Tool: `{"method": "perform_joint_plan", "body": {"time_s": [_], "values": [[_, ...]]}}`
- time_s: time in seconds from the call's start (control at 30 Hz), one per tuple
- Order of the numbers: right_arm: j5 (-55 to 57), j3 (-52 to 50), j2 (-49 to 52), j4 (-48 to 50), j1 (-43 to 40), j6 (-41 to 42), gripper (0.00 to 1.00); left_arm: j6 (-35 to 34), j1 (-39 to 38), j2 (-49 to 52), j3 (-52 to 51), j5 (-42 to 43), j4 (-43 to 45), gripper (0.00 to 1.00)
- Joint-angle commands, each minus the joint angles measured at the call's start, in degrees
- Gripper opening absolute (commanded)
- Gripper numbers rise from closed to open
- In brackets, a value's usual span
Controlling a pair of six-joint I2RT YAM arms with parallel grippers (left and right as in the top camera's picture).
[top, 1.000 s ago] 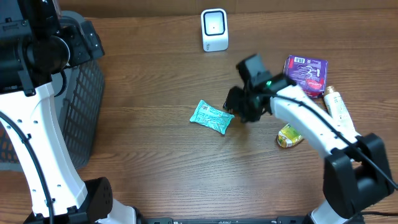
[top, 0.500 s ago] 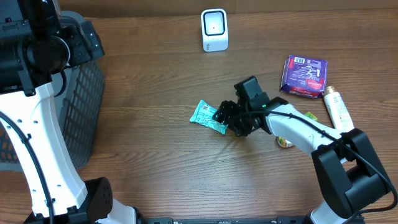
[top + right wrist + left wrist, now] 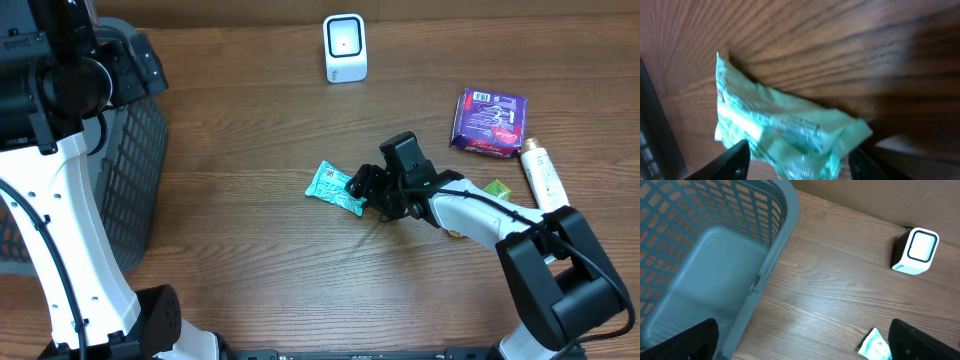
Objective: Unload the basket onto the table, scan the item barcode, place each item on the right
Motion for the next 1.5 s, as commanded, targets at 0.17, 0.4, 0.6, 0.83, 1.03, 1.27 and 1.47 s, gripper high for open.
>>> {"method": "perform_joint_plan", "body": {"time_s": [0.17,0.4,0.6,0.83,1.03,1.27,1.47], "values": [[-0.09,-0.83,5.05,4.2,0.57,3.3,0.59,0.42,-0.02,-0.07,0.96,0.26,0.09,1.0],[-1.75,-0.79,6.12,5.31,0.57,3.23,0.28,0.42,-0.02,-0.07,0.96,0.26,0.09,1.0],[-10.12,0.48,5.84,8.24,-0.98,-6.58,0.13,0.42,-0.02,-0.07,0.96,0.26,0.09,0.99],[-23.76,4.63,4.31,7.08,-4.5,-23.1,0.05,0.42,-0.02,-0.07,0.96,0.26,0.09,1.0],[-25.46,9.97,3.41,-2.82,-7.15,-31.17,0.04,0.42,-0.04,-0.07,0.96,0.26,0.09,1.0],[-21.18,14.53,3.41,-13.84,-7.58,-39.3,0.04,0.42,-0.04,-0.07,0.96,0.26,0.09,1.0],[-18.75,14.56,3.41,-15.19,-7.58,-39.54,0.04,0.42,-0.04,-0.07,0.96,0.26,0.09,1.0]]}}
